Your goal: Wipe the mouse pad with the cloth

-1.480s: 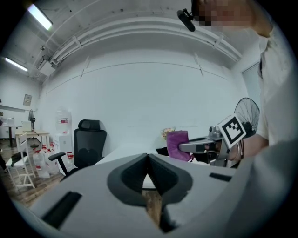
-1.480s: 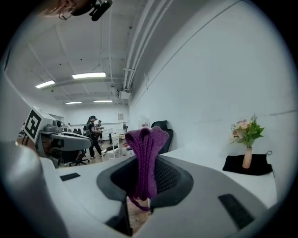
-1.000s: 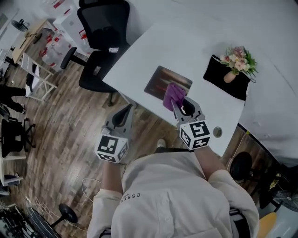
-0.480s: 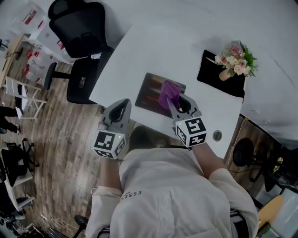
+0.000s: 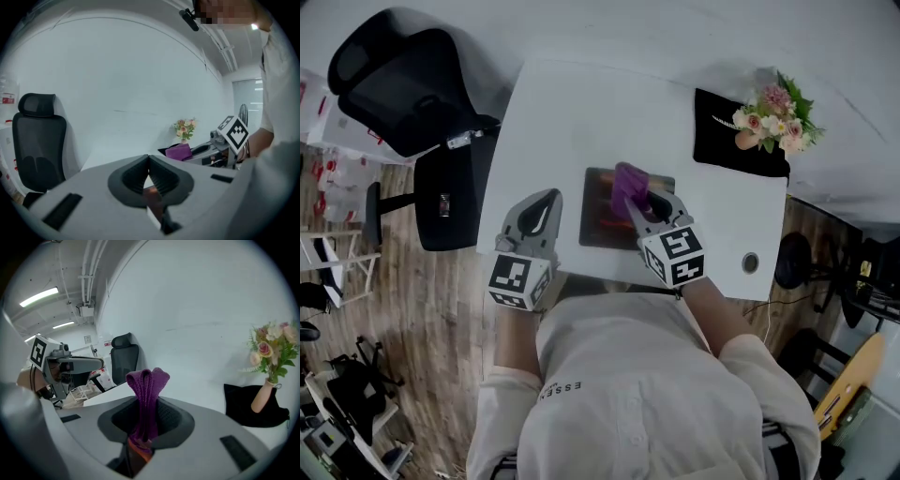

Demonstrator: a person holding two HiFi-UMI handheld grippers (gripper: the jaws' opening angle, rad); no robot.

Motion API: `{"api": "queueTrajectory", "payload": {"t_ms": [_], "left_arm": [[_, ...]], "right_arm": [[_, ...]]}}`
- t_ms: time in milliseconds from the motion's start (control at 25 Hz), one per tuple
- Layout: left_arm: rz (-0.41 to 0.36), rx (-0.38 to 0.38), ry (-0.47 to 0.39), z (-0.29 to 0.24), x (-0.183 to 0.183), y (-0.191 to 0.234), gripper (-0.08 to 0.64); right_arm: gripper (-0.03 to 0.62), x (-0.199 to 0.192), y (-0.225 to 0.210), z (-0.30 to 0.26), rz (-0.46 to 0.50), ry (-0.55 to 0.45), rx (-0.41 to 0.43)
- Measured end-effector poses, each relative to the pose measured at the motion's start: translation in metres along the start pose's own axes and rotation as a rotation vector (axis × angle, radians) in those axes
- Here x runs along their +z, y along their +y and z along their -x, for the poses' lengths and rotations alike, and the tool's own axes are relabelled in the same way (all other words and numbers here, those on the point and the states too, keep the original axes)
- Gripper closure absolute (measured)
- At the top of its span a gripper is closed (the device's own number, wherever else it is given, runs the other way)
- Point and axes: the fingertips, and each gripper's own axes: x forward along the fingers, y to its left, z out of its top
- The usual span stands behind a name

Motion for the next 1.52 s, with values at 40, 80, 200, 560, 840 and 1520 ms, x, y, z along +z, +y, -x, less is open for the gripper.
{"api": "queueTrajectory", "payload": {"t_ms": [40,80,200,560,840,1520], "left_arm": [[0.006,-0.02,0.009,-0.004,-0.004,0.007,0.558],[0.012,-0.041,0.019,-0.009,-0.007,0.014,0.558],[0.023,-0.092,0.039,-0.023,-0.017,0.033,0.558],[0.011,-0.227,0.063,-0.047,-0.037,0.066,0.558],[-0.055,-0.297,0.05,-0.054,-0.043,0.071,0.558],[-0.05,-0.345,0.068,-0.061,-0.044,0.056,0.558]], "right_arm": [[0.502,-0.004,0.002,-0.008,-0.012,0.021,-0.008],[0.502,-0.008,0.003,-0.015,-0.026,0.044,-0.015],[0.502,-0.019,0.006,-0.04,-0.054,0.113,-0.018],[0.502,-0.047,0.019,-0.102,-0.138,0.266,-0.026],[0.501,-0.074,0.025,-0.13,-0.188,0.373,-0.021],[0.5,-0.091,0.008,-0.138,-0.265,0.413,0.012]]}}
